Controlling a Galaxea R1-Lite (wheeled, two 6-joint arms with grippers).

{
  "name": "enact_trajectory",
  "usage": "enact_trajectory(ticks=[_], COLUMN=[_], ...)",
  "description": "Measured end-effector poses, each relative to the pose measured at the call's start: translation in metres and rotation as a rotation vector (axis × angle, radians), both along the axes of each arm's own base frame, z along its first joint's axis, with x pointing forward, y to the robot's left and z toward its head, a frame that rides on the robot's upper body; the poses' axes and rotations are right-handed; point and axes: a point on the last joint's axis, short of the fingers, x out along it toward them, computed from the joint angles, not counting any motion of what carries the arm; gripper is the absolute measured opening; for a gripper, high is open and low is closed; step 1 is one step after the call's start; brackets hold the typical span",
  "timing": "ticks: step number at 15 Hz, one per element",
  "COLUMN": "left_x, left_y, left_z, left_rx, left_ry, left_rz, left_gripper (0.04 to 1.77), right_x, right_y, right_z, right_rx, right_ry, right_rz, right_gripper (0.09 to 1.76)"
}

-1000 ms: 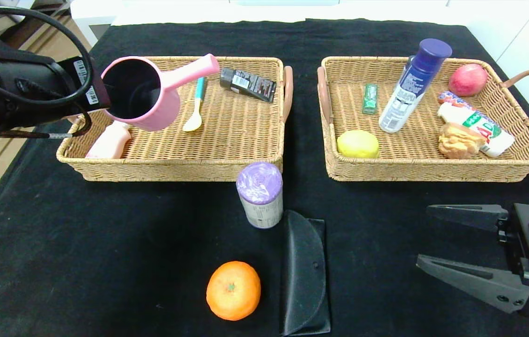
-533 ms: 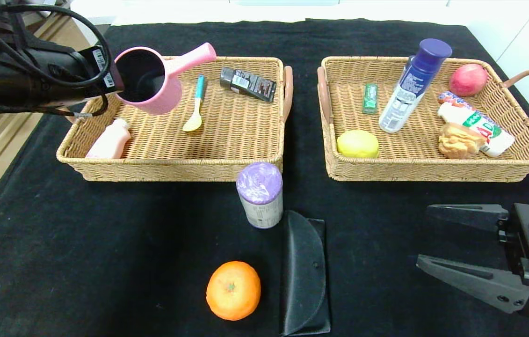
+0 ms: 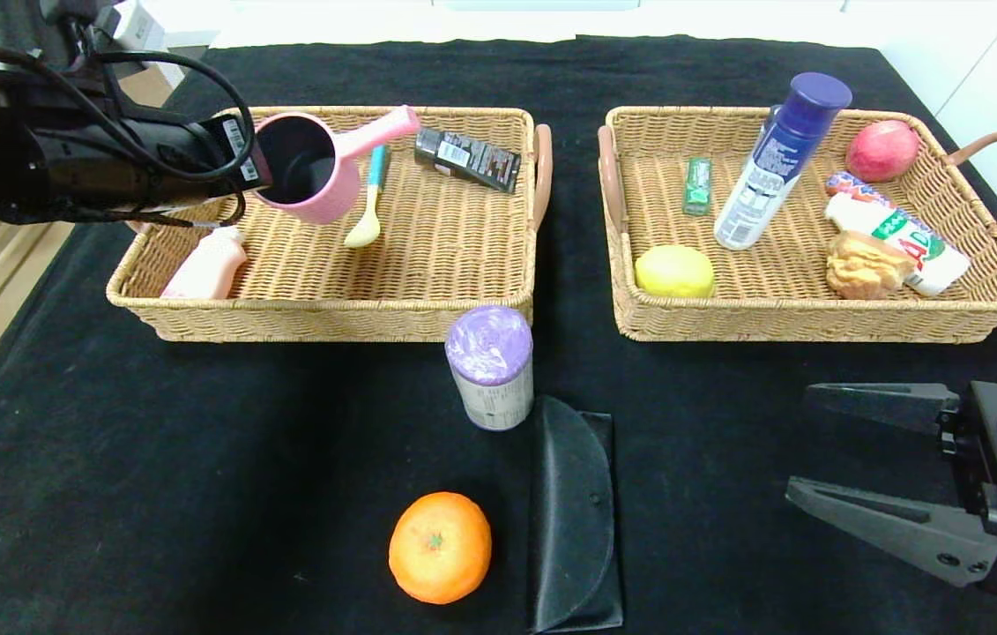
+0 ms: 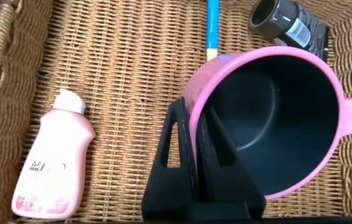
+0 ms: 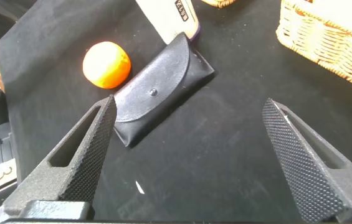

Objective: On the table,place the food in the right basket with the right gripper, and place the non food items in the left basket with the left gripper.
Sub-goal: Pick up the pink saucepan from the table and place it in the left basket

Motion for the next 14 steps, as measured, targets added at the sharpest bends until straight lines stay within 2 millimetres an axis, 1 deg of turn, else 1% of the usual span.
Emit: enact_trajectory(ticks=[3, 4, 7, 8, 11, 14], left_x=[0.0054, 0.0066, 0.0075, 0.0074, 0.0069, 0.0044], left_y=[-0.0007, -0.0008, -0.0007, -0.0007, -0.0010, -0.0006], left_z=[-0.0052, -0.0063, -0.0071, -0.0073, -0.0081, -0.0083], left_rx=[-0.023, -0.024, -0.025, -0.025, -0.024, -0.022], left_ry=[0.016, 0.019, 0.022, 0.023, 0.027, 0.035], left_rz=[0.007, 0.009, 0.011, 0.012, 0.012, 0.013], left_gripper=[0.15, 0.27, 0.73, 0.85, 1.12, 1.32], right_x=[-0.0008, -0.0012, -0.0020, -0.0023, -0.0027, -0.0030], right_y=[-0.0004, -0.0006, -0.0019, -0.0021, -0.0022, -0.0023], right_z=[0.0004, 0.0008, 0.0019, 0.0022, 0.0027, 0.0030], right_rx=[0.001, 0.002, 0.004, 0.005, 0.005, 0.006], right_ry=[-0.002, -0.004, -0.010, -0.011, -0.014, -0.016], right_rz=[0.001, -0.001, -0.005, -0.005, -0.006, -0.006], right_gripper=[1.71, 1.71, 1.71, 1.71, 1.71, 1.71])
